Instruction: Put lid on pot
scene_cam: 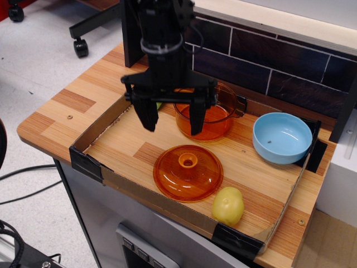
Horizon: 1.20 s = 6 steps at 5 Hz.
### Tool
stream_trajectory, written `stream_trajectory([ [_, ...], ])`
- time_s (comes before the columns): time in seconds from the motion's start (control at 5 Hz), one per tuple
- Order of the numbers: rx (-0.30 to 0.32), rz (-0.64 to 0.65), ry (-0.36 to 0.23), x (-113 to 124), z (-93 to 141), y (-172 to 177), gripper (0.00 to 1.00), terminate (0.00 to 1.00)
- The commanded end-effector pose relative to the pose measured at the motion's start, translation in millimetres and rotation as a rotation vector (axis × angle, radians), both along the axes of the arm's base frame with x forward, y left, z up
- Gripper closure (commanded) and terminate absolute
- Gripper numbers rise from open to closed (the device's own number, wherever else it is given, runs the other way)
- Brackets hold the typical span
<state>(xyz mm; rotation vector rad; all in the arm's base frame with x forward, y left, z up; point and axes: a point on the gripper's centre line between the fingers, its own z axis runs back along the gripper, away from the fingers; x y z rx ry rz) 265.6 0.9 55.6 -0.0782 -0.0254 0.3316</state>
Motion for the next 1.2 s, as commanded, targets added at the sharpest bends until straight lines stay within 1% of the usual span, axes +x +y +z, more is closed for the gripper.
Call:
stream_trajectory([
  [0.0,0.015,-0.023,-0.043,0,-5,-8,0.0,0.0],
  [0.2,0.015,-0.024,-0.036,-4,-12,-13,0.0,0.0],
  [0.4,0.035,-0.023,-0.035,-8,-22,-19,0.0,0.0],
  [0.6,0.041,-0.002,-0.017,-6,-31,-24,0.0,0.0],
  [0.8,0.054,-0.002,-0.028,-8,-37,-27,0.0,0.0],
  [1.0,0.034,0.005,-0.03,-10,-38,-28,1.0,0.0],
])
